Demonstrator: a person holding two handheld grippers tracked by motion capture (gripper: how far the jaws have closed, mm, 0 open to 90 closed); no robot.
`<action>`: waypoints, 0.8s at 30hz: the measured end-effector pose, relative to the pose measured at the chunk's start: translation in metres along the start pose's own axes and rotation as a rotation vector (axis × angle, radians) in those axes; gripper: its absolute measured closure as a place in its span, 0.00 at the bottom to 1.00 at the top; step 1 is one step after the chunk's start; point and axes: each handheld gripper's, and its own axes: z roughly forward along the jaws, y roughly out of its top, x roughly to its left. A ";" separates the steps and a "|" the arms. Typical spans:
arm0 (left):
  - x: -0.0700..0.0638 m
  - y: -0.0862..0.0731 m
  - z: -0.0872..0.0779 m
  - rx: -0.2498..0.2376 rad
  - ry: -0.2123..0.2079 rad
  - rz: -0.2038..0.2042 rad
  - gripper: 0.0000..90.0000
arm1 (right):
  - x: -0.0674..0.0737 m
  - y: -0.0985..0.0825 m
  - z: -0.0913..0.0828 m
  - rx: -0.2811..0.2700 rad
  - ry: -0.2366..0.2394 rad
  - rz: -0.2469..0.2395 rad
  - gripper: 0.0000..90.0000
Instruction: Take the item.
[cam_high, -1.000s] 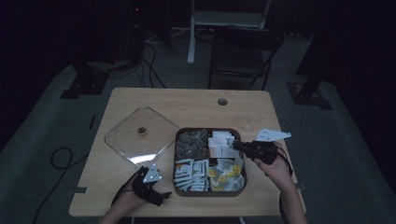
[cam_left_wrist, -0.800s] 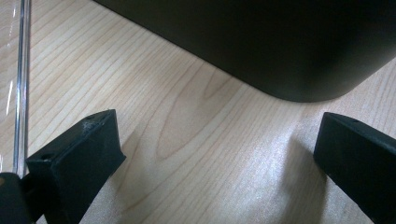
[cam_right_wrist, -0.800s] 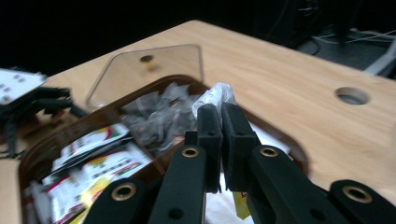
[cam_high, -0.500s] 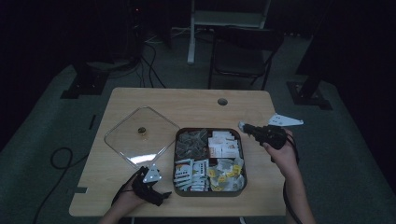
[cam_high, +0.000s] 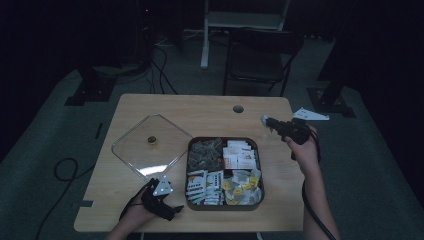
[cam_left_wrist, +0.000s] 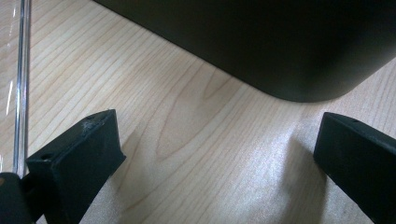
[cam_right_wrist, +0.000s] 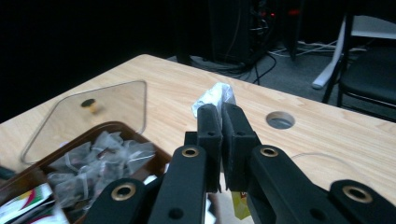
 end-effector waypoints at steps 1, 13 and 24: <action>0.000 0.000 0.000 0.000 0.000 0.000 0.02 | -0.003 0.000 0.001 0.004 -0.009 0.003 0.97; 0.000 0.000 0.000 0.000 0.000 0.000 0.02 | -0.035 -0.008 0.019 0.002 -0.055 0.081 0.97; 0.000 0.000 0.000 0.000 0.000 0.000 0.02 | -0.057 -0.019 0.034 0.026 -0.094 0.141 0.97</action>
